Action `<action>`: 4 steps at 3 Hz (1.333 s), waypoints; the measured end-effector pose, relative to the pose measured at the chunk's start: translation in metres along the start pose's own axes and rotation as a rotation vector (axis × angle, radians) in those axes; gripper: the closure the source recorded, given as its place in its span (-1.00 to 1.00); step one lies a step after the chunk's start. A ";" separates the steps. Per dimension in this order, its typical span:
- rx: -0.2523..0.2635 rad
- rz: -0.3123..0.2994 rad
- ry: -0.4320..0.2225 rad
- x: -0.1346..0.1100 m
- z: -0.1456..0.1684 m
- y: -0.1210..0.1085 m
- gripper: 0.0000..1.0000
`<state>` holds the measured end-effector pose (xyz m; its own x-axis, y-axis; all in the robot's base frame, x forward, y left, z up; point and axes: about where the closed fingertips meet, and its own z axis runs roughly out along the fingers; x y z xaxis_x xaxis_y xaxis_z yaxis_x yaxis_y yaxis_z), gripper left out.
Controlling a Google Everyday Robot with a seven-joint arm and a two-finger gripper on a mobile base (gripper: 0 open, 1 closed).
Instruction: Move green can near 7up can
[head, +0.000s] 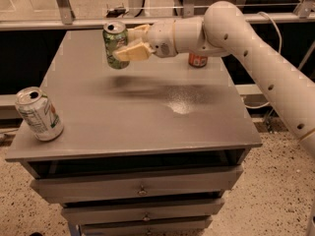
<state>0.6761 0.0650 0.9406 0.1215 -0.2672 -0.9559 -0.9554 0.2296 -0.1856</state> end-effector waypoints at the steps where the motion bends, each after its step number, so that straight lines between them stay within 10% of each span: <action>1: 0.000 0.000 0.000 0.000 0.000 0.000 1.00; 4: -0.274 0.044 -0.035 0.000 0.064 0.048 1.00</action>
Offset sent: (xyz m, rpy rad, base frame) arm 0.0130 0.0510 -0.0214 0.0400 0.0816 0.1940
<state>0.6476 0.1355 0.9173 0.0832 -0.2286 -0.9699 -0.9965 -0.0227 -0.0801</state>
